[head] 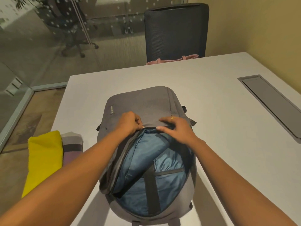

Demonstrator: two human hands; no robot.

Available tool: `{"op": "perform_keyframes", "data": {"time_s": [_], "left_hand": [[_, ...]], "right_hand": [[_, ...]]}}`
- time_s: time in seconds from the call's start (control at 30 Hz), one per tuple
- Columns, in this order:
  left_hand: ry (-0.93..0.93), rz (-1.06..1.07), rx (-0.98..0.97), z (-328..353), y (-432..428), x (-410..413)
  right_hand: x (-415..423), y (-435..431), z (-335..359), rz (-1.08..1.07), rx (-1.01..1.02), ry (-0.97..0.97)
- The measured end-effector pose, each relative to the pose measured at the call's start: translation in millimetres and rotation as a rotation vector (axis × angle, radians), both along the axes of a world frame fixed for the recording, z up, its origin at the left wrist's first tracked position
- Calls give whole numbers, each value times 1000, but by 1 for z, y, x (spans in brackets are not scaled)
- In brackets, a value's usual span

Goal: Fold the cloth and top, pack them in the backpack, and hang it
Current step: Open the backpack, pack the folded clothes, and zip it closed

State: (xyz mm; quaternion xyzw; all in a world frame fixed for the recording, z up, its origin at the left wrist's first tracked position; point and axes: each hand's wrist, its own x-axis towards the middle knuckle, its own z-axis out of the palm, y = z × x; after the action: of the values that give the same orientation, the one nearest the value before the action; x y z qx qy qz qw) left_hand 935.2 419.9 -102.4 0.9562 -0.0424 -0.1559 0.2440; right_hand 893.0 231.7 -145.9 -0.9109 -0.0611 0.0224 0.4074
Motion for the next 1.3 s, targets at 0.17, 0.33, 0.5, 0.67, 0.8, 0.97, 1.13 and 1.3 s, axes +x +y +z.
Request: {"op": "perform_keyframes", "data": {"time_s": [0.17,0.33,0.5,0.67,0.8,0.97,1.13,1.3], "left_hand": [[-21,-13,-114,5,7,-14],[-43,75,-333,16,22,-38],[-181,197,-305,33,53,-36],[-719,268,-223,44,65,-27],[-867,127,-50,33,64,-17],[-738,-94,246,1,63,-2],[-413,-162,461,-22,67,26],[-212,-128,482,-43,71,53]], "right_hand": [[3,26,18,116,-381,-34],[1,27,31,-40,-255,-57],[18,26,50,-346,-81,-27],[58,23,64,-573,91,23],[90,14,68,-681,151,39],[126,2,59,-771,209,78],[155,-5,50,-830,220,102],[166,-8,32,-799,207,143]]}}
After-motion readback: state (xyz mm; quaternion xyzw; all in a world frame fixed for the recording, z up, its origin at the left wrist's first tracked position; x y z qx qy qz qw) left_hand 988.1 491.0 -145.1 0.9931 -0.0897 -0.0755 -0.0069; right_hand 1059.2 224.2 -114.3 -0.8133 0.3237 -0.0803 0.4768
